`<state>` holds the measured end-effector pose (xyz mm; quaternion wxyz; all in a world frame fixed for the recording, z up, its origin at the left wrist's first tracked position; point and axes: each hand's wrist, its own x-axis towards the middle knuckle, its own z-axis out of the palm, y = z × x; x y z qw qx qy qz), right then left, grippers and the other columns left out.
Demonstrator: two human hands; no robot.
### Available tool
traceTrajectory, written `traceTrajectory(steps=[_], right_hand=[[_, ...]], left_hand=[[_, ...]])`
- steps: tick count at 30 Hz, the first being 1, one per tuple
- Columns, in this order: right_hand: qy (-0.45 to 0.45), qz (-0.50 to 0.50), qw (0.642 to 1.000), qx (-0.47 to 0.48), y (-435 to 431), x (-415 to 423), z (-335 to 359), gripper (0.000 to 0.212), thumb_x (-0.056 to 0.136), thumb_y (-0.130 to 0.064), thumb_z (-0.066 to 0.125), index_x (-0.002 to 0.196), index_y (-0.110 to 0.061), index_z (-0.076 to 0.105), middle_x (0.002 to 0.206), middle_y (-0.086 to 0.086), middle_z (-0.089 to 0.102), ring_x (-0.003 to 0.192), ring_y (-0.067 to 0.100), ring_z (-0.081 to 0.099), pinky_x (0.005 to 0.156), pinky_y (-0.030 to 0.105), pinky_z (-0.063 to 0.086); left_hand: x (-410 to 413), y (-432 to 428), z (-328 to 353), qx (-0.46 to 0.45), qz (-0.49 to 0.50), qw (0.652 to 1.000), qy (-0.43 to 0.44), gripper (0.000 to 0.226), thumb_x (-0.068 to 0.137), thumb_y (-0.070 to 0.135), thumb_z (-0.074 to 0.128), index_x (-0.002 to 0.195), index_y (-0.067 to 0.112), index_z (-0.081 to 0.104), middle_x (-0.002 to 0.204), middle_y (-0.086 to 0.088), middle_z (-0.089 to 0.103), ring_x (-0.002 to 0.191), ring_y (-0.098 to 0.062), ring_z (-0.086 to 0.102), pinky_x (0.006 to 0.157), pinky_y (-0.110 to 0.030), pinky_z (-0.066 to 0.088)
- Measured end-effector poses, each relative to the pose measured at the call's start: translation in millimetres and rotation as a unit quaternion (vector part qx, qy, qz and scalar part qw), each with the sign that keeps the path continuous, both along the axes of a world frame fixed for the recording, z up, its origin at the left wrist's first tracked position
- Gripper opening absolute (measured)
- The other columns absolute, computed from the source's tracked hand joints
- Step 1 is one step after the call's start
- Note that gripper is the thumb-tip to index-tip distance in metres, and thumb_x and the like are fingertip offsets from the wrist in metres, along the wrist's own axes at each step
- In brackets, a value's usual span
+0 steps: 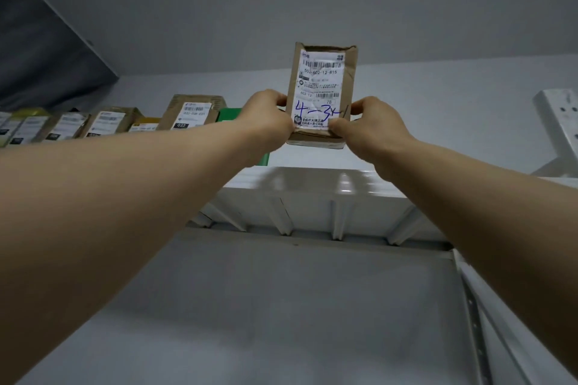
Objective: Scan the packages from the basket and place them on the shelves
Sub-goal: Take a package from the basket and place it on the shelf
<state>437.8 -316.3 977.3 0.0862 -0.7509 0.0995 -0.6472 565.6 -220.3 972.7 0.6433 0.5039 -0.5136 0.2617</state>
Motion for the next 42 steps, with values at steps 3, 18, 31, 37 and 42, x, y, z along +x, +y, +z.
traceTrajectory(steps=[3,18,31,37,42], right_hand=[[0.015,-0.060,0.998,-0.002,-9,17,6,0.016,0.093,-0.026,0.068,0.101,-0.013,0.067,0.104,0.005,0.070,0.103,0.027,0.065,0.094,0.044,0.054],[0.053,0.129,0.987,0.078,-26,83,22,0.043,0.090,-0.031,0.072,0.119,-0.014,0.046,0.121,0.015,0.065,0.096,0.025,0.069,0.058,0.026,0.059],[0.087,-0.057,0.990,0.094,-28,100,37,0.027,0.092,-0.022,0.066,0.113,-0.006,0.059,0.102,0.011,0.064,0.088,0.024,0.062,0.088,0.043,0.057],[0.066,-0.135,0.986,0.066,-33,112,31,0.016,0.086,-0.020,0.069,0.087,-0.006,0.075,0.094,0.014,0.075,0.095,0.031,0.071,0.086,0.044,0.058],[0.057,-0.143,0.987,0.051,-36,116,32,0.016,0.087,-0.025,0.072,0.084,-0.009,0.072,0.093,0.012,0.074,0.086,0.026,0.067,0.072,0.036,0.053]], left_hand=[[23,-13,10,0.016,0.015,1.000,-0.013,0.034,0.092,0.005,0.067,0.122,0.019,0.066,0.110,-0.003,0.073,0.099,-0.023,0.068,0.092,-0.038,0.057],[113,-38,20,0.060,0.021,0.998,-0.018,0.040,0.092,0.006,0.067,0.128,0.022,0.063,0.104,0.000,0.067,0.100,-0.021,0.064,0.085,-0.030,0.053],[133,-34,32,0.084,0.056,0.992,-0.079,0.030,0.088,0.000,0.068,0.110,0.020,0.064,0.105,-0.006,0.067,0.094,-0.026,0.067,0.079,-0.043,0.062],[138,-37,30,0.077,0.134,0.979,-0.131,0.027,0.087,-0.004,0.062,0.102,0.015,0.074,0.103,-0.004,0.070,0.101,-0.024,0.064,0.090,-0.038,0.057],[141,-42,29,0.075,0.160,0.975,-0.135,0.026,0.088,-0.003,0.062,0.103,0.013,0.075,0.105,-0.003,0.071,0.103,-0.022,0.063,0.095,-0.036,0.053]])
